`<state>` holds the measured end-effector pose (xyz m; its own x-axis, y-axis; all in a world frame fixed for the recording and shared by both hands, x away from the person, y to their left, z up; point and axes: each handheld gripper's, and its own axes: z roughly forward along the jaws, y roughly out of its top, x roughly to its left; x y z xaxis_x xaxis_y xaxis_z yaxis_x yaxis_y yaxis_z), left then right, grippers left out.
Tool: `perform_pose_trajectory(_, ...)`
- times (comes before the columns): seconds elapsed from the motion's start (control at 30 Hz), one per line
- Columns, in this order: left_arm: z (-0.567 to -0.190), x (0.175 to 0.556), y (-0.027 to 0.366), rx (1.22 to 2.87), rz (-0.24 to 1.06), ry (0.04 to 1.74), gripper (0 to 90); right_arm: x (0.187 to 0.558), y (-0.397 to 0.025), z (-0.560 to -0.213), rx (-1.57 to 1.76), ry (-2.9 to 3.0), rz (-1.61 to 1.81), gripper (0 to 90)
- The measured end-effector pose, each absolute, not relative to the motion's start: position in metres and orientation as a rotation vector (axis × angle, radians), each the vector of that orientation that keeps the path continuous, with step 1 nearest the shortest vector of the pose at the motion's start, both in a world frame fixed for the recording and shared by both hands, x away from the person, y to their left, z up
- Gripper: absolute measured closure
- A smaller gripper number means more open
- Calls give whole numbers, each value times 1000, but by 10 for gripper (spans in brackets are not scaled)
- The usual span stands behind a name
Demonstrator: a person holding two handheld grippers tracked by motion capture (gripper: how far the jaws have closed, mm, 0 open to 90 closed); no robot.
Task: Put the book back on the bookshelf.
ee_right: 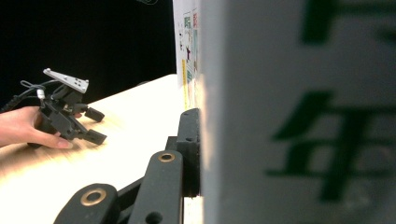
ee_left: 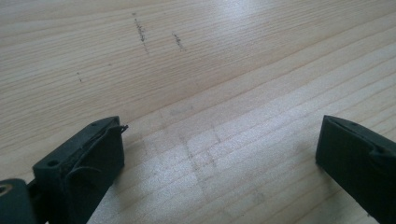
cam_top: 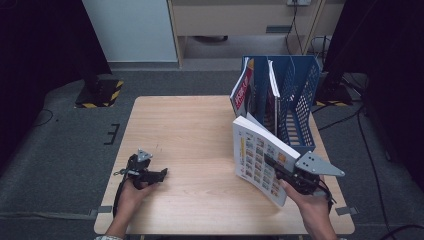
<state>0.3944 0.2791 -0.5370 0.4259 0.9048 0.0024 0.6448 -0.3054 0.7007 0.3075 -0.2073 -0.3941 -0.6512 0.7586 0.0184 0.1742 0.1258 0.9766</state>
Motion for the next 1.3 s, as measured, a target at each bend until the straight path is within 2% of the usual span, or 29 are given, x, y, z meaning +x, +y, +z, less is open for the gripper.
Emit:
perform_pose_trajectory(0.83,-537,394,279,2059,536,1302,3,292,-241,-392,958,1873,1513,738)
perform_pose_trajectory(1.3,-537,394,279,2059,536,1302,3,285,-246,-375,957,1867,1503,738)
